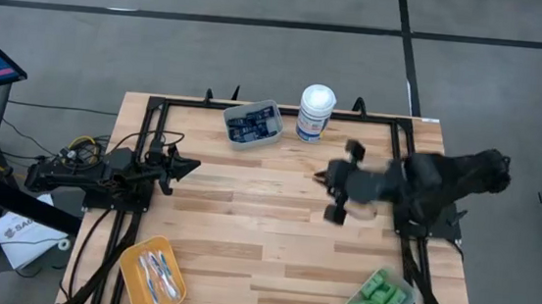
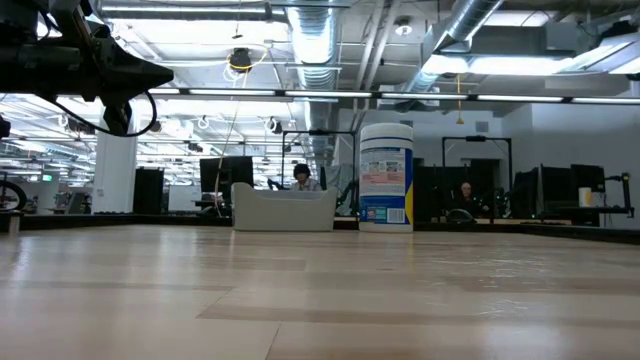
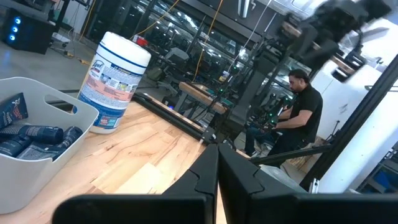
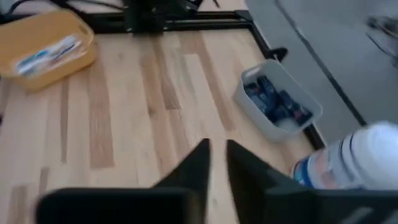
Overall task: Pick & Place Travel size toiletries
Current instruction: Return to Home Position
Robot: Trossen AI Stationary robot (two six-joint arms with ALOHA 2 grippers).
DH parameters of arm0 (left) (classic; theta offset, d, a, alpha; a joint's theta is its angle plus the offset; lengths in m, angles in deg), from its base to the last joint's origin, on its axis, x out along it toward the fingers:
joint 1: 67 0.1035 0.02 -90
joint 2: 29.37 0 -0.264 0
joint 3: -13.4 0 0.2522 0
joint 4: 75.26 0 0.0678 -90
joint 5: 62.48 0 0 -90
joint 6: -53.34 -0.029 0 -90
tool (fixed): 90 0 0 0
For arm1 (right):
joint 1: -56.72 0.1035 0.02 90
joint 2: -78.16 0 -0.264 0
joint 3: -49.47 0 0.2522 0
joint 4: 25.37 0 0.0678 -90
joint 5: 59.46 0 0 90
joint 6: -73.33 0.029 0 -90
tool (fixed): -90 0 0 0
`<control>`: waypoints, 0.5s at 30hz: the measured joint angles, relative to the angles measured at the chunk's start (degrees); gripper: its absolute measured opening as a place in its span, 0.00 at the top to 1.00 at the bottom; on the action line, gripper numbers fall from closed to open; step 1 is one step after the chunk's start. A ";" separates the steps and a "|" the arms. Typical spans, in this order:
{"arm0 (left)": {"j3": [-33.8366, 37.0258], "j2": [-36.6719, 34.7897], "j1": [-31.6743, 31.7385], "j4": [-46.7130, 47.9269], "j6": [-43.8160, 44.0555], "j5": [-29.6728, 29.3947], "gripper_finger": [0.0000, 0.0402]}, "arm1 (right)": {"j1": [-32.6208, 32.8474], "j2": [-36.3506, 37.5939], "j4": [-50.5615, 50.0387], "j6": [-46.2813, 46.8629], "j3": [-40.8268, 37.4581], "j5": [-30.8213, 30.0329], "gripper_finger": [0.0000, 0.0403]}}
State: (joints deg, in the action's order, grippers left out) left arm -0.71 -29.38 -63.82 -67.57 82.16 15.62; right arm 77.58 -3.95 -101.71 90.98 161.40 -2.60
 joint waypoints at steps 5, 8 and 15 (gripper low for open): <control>-0.02 0.00 -0.02 0.00 0.00 0.00 1.00 | -9.36 6.66 2.98 -9.65 -3.04 12.02 0.97; -0.02 0.00 0.00 0.00 0.00 0.00 1.00 | -12.41 13.89 11.31 -13.74 -11.72 15.91 0.99; 0.00 0.00 0.00 0.00 0.00 -0.02 1.00 | -15.97 31.62 33.32 -13.02 -38.94 19.84 1.00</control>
State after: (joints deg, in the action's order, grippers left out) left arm -0.70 -29.38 -63.82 -67.57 82.16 15.60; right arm 61.61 27.67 -68.39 77.96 122.46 17.24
